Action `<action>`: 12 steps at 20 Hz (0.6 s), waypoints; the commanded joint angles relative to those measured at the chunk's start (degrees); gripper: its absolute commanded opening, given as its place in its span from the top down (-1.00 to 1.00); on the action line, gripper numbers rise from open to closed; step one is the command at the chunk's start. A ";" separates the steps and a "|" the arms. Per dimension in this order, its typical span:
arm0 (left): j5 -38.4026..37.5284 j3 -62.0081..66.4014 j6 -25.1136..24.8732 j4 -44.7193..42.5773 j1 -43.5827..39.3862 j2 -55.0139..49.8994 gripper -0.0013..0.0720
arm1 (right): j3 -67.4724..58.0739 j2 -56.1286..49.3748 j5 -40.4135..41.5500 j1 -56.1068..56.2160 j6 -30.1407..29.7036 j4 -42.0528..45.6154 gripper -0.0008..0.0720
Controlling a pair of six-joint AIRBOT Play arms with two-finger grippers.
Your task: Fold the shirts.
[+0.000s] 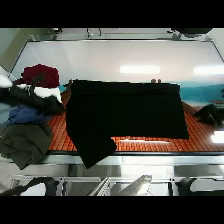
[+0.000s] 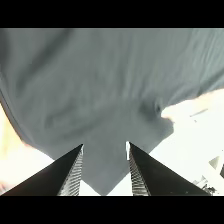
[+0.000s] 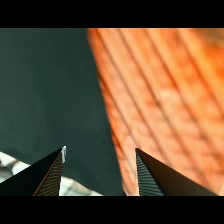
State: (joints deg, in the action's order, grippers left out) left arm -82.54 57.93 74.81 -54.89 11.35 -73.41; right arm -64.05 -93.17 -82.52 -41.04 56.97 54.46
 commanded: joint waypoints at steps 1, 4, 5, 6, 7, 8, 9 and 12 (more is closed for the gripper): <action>5.53 -20.20 3.02 0.00 1.31 14.56 0.17 | 9.68 0.83 5.05 0.55 -1.73 2.91 -0.41; 6.19 -28.50 3.26 0.02 2.95 21.09 0.17 | 11.21 -1.20 6.69 4.46 -2.75 1.55 -0.39; 6.71 -30.36 3.26 0.00 3.54 22.75 0.17 | 11.21 -1.57 6.69 5.88 -3.02 0.68 -0.39; 7.23 -31.93 3.23 0.00 4.24 24.17 0.17 | 11.17 -1.75 6.93 7.37 -3.50 -0.55 -0.39; 7.98 -33.40 3.23 0.00 4.96 25.35 0.17 | 11.13 -1.73 7.39 8.55 -3.91 -1.60 -0.39; 8.57 -34.64 3.23 0.02 5.51 26.08 0.17 | 11.10 -1.73 7.69 9.46 -4.61 -2.80 -0.39; 9.35 -35.91 3.21 0.04 5.86 26.43 0.17 | 11.10 -1.73 7.78 9.99 -4.79 -3.63 -0.39; 11.76 -39.19 0.33 3.72 5.62 23.89 0.17 | 11.10 -1.75 7.74 10.40 -5.16 -4.59 -0.39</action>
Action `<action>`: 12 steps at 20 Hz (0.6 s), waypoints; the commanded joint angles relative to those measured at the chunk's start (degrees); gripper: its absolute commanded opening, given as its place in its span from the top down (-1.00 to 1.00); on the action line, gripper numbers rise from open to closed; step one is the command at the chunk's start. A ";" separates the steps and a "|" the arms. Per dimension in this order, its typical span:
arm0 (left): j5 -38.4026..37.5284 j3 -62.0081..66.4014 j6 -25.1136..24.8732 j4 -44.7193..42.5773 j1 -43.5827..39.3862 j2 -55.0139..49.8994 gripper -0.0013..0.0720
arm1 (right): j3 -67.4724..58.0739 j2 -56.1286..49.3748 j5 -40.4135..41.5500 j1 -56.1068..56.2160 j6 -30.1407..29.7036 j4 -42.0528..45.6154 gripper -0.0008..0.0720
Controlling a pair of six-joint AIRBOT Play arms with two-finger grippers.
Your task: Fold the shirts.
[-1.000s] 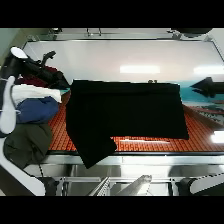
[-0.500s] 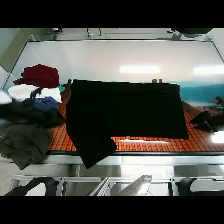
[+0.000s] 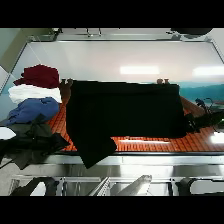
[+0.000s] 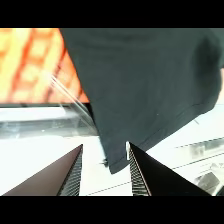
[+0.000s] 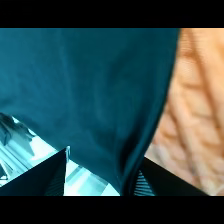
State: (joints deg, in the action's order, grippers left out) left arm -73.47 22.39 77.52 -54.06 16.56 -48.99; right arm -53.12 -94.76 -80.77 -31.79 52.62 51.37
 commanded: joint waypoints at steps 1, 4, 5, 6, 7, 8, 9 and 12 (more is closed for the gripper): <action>4.44 -4.68 -4.57 5.40 0.31 -2.40 0.17 | 0.17 -0.13 5.97 1.16 -0.83 -1.51 -0.39; 11.41 -5.38 -11.58 11.65 -1.64 -10.16 0.17 | 0.17 -0.13 5.44 1.16 -0.81 -1.53 -0.39; 12.87 -4.59 -12.15 11.85 -2.62 -12.90 0.17 | 0.17 -0.13 5.25 1.16 -0.81 -1.53 -0.39; 13.66 -3.80 -12.24 11.74 -3.65 -15.30 0.17 | 0.17 -0.13 5.03 1.16 -0.81 -1.53 -0.39; 14.08 -3.13 -12.63 11.76 -4.66 -17.62 0.17 | 0.17 -0.13 4.90 1.16 -0.83 -1.53 -0.39; 14.60 -2.34 -12.79 11.78 -5.70 -20.04 0.17 | 0.17 -0.13 4.83 1.16 -0.81 -1.53 -0.39; 15.34 -1.40 -12.81 12.11 -6.75 -22.47 0.17 | 0.17 -0.13 4.70 1.16 -0.83 -1.53 -0.39; 15.04 2.56 -13.73 12.22 -9.42 -28.09 0.20 | 0.17 -0.13 3.82 1.16 -0.83 -1.53 -0.39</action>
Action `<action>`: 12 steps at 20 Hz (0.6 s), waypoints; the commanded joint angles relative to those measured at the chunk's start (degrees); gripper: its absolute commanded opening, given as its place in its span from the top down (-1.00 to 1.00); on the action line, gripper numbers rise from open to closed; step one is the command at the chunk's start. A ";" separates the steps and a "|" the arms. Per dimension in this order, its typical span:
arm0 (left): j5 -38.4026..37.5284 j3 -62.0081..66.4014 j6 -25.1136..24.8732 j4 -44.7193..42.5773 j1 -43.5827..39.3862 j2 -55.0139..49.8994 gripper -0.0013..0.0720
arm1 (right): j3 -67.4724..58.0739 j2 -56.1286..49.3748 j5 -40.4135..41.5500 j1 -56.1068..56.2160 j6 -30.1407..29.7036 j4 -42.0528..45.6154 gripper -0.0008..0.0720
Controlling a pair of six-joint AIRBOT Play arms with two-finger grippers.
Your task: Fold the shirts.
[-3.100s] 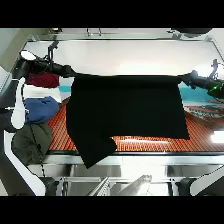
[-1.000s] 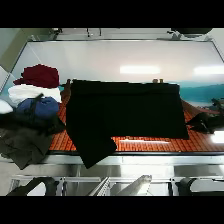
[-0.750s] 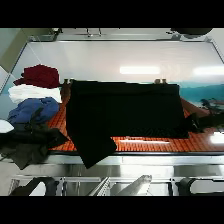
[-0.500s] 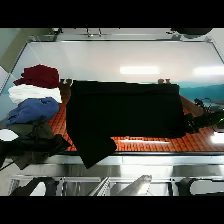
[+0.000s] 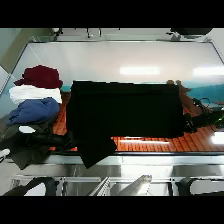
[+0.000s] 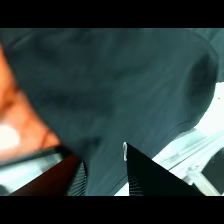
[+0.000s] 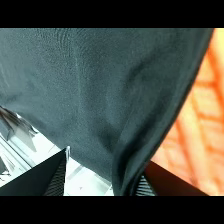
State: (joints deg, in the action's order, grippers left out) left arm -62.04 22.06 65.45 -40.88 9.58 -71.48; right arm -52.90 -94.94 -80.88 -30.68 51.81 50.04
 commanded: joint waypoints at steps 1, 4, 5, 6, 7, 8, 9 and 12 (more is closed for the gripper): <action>3.54 4.37 -1.66 -1.14 -3.06 -6.54 0.20 | -0.04 0.04 3.58 0.04 -0.02 -0.20 -0.39; 1.49 6.34 -1.64 -1.27 -3.15 -5.97 0.20 | -0.04 0.04 2.99 -0.11 0.00 -0.13 -0.39; 0.81 6.25 -1.55 -1.62 -2.82 -4.81 0.27 | -0.04 0.04 2.99 -0.37 0.02 -0.22 -0.39; 0.28 5.92 -1.60 -1.64 -2.58 -3.58 0.82 | -0.04 0.04 2.91 -0.63 0.02 -0.17 -0.37; 0.57 5.35 -1.68 -1.55 -2.08 -2.19 0.92 | -0.04 0.04 2.47 -0.92 0.02 -0.17 -0.08; 0.94 4.87 -1.62 -1.55 -1.70 -0.72 0.92 | -0.04 0.04 2.08 -1.14 0.02 0.00 0.14; 1.01 4.57 -1.64 -1.55 -1.20 0.52 0.92 | -0.04 0.04 1.73 -1.49 0.07 0.37 0.14; 0.50 4.52 -1.79 -1.60 0.83 3.23 0.92 | -0.04 0.04 1.38 -2.51 0.04 2.10 0.14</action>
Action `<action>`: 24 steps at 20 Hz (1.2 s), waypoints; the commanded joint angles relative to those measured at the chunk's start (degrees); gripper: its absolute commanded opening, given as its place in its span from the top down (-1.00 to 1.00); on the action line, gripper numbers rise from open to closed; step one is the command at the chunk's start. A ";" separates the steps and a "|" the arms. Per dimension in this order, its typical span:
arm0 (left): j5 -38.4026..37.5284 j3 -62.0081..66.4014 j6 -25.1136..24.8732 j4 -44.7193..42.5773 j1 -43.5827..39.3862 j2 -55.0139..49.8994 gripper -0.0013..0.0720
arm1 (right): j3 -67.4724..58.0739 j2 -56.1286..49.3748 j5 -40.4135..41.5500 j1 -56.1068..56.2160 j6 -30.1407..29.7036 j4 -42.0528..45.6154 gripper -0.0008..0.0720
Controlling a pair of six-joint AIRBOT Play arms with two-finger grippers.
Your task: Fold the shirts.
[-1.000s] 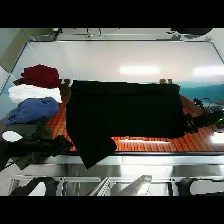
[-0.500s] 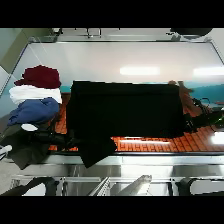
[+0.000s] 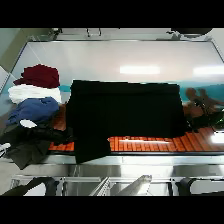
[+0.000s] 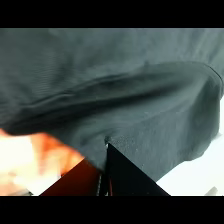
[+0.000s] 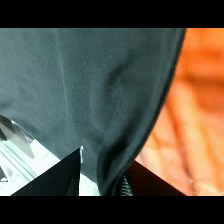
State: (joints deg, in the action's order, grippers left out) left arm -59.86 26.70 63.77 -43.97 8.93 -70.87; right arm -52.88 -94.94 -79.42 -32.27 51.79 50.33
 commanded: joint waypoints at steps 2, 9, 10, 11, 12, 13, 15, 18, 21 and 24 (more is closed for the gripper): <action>-1.84 -0.11 -0.31 1.46 2.47 3.63 0.92 | -0.04 0.04 -0.15 -1.95 0.11 4.15 0.14; -2.97 -0.04 -0.96 1.53 0.79 0.11 0.92 | 1.73 0.11 -4.07 -7.67 0.68 3.08 0.15; -2.95 -0.04 -0.98 1.53 0.24 -0.52 0.92 | 2.84 0.09 -3.98 -6.95 0.33 1.90 0.18; -3.02 0.04 -1.01 1.53 -0.11 -0.98 0.92 | 3.48 -0.09 -4.02 -6.14 -0.02 1.09 0.26; -2.95 0.07 -1.29 1.62 -0.20 -1.09 0.92 | 3.56 -0.13 -4.11 -5.35 -0.02 1.07 0.61; -2.99 0.13 -1.38 1.53 -0.09 -0.74 0.92 | 3.45 -0.07 -4.35 -4.83 0.00 0.83 0.68; -4.07 1.53 -1.38 1.57 1.09 1.09 0.92 | 2.32 -0.04 -5.70 -4.66 0.07 0.28 0.91; -8.68 8.09 -1.36 1.60 5.07 5.33 0.91 | -1.90 1.38 -8.09 -5.03 1.11 -0.50 0.92; -11.10 16.74 -1.36 1.66 6.99 6.99 0.91 | -6.32 3.39 -10.34 -5.05 1.53 -8.70 0.92; -12.02 25.97 -1.36 1.73 6.12 2.80 0.91 | -8.98 3.82 -9.79 -3.78 1.33 -19.74 0.91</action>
State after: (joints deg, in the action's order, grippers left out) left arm -70.06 44.95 62.43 -42.22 14.98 -66.04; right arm -59.13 -91.85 -88.33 -36.86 52.90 40.60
